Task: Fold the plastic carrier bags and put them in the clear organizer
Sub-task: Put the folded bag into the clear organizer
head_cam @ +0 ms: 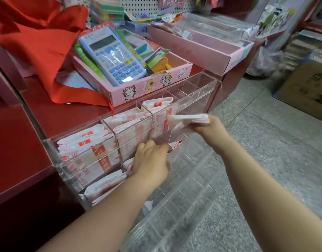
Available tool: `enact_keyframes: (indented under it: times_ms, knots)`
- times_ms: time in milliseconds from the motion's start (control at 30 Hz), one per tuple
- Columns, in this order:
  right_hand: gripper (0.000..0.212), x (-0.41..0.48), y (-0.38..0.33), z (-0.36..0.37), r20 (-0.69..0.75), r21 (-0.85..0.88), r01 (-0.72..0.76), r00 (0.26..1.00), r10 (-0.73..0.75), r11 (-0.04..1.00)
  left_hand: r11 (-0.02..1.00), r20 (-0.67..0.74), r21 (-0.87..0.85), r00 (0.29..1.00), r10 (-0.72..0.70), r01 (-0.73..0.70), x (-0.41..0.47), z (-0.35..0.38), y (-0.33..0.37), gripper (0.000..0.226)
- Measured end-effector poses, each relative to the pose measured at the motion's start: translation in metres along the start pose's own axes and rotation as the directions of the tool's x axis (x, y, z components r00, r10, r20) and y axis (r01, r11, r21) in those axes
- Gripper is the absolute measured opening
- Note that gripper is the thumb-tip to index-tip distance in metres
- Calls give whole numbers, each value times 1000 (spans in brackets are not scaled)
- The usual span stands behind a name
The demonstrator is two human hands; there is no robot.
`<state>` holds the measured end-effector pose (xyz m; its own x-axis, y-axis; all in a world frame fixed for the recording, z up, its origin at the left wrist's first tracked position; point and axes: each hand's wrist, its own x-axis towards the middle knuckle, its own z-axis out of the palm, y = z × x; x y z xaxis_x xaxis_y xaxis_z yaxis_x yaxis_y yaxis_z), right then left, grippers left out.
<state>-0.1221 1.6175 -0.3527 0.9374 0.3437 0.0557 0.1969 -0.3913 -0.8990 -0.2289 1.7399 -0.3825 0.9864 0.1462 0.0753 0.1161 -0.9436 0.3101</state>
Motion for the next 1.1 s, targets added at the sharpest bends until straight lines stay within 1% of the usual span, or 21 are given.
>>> enact_keyframes:
  times_ms: [100, 167, 267, 333, 367, 400, 433, 500, 533, 567, 633, 667, 733, 833, 867, 933, 967, 1000, 1033, 1067, 1100]
  knots:
    - [17, 4, -3, 7, 102, -160, 48, 994, -32, 986, 1000, 4, 2, 1000, 10, -10, -1, 0, -1, 38]
    - [11, 8, -4, 13, 179, -304, 81, 983, -27, 949, 1000, 1, -16, 1000, 12, -12, -1, 0, -1, 38]
    - [11, 14, -7, 21, 270, -494, 137, 963, 2, 859, 999, 6, -40, 1000, 21, -21, -3, -1, -2, 40]
    - [13, 13, -12, 26, 327, -622, 176, 944, 48, 763, 998, 13, -49, 1000, 26, -25, -3, 0, -3, 40]
    - [15, 14, -12, 28, 343, -658, 186, 936, 71, 729, 998, 11, -52, 1000, 27, -26, -3, 0, -3, 39]
    - [18, 15, -11, 28, 354, -668, 193, 932, 79, 719, 998, 6, -54, 1000, 26, -25, -2, 1, -4, 39]
    - [20, 15, -9, 28, 358, -636, 185, 931, 74, 749, 998, 1, -55, 1000, 25, -25, -2, 2, -4, 38]
    - [16, 12, -6, 24, 340, -425, 116, 940, 40, 898, 998, -8, -59, 1000, 26, -27, -1, 3, -5, 37]
    - [19, 11, -5, 20, 317, -307, 84, 948, 19, 948, 997, -11, -65, 1000, 28, -29, -2, 3, -6, 36]
    - [24, 11, -4, 15, 290, -216, 64, 957, 1, 974, 997, -12, -73, 999, 29, -30, -2, 4, -6, 36]
    - [30, 11, -2, 7, 255, -153, 42, 967, -1, 987, 996, -18, -83, 999, 28, -30, -2, 4, -6, 36]
    - [31, 11, -2, 7, 247, -168, 40, 969, 3, 985, 996, -18, -84, 1000, 25, -27, -2, 4, -6, 35]
    - [29, 11, -2, 11, 219, -285, 80, 976, -16, 955, 996, -14, -83, 1000, 20, -21, -2, 4, -6, 36]
    - [12, 11, -5, 20, 203, -466, 191, 973, -106, 864, 997, -8, -68, 1000, 20, -21, -3, 4, -5, 36]
    - [10, 11, -6, 21, 212, -524, 235, 967, -142, 819, 998, -11, -60, 1000, 21, -21, -4, 4, -5, 36]
    - [12, 11, -8, 19, 255, -653, 330, 943, -212, 682, 999, -19, -38, 999, 27, -28, -6, 3, -4, 37]
    - [13, 11, -10, 17, 278, -696, 367, 930, -240, 617, 999, -23, -31, 999, 27, -28, -6, 3, -4, 38]
    - [12, 11, -12, 15, 295, -713, 389, 921, -253, 583, 999, -26, -30, 999, 26, -27, -6, 3, -4, 39]
    - [7, 11, -14, 13, 314, -709, 401, 916, -249, 581, 999, -26, -34, 999, 23, -24, -7, 2, -4, 40]
    - [8, 10, -17, 13, 345, -698, 405, 913, -217, 590, 999, -25, -37, 999, 22, -23, -7, 2, -4, 41]
    - [21, 9, -19, 15, 378, -699, 396, 911, -163, 595, 999, -25, -40, 999, 20, -21, -6, 2, -4, 41]
